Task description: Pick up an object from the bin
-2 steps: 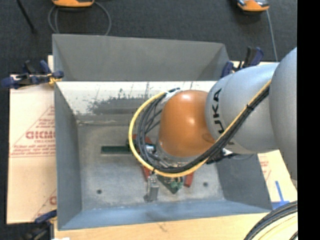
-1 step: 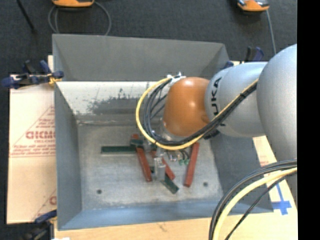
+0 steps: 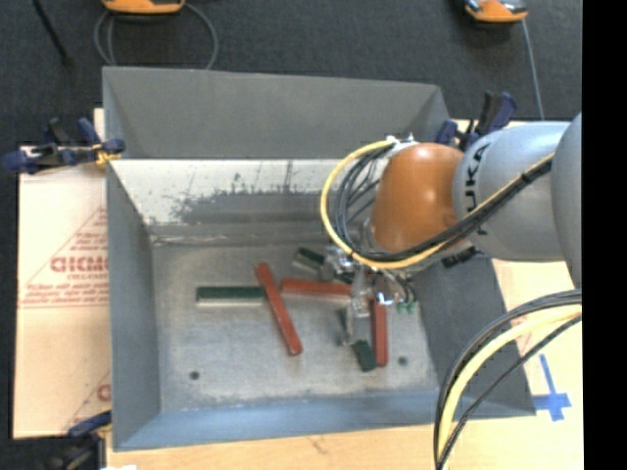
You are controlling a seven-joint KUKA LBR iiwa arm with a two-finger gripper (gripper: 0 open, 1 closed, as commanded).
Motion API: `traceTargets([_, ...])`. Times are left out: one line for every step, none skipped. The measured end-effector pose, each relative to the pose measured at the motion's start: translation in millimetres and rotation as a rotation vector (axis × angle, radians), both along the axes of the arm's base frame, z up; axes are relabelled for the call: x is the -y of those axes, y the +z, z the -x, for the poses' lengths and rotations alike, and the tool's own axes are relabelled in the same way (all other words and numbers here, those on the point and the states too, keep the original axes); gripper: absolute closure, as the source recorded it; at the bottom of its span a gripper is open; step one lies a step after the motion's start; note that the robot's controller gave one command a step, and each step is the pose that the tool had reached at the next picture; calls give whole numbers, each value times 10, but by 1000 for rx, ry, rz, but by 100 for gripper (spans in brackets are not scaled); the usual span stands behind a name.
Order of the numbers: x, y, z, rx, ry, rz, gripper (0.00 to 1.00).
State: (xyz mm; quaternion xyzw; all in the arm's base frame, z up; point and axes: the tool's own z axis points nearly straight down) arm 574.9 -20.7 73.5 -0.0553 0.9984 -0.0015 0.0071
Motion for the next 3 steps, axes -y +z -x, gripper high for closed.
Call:
traceTargets([-47,-23,29,-9,2,-4,100])
traceTargets([329,1168,299,-4,-16,0,100])
traceTargets([306,1451,406,-7,-17,-2,100])
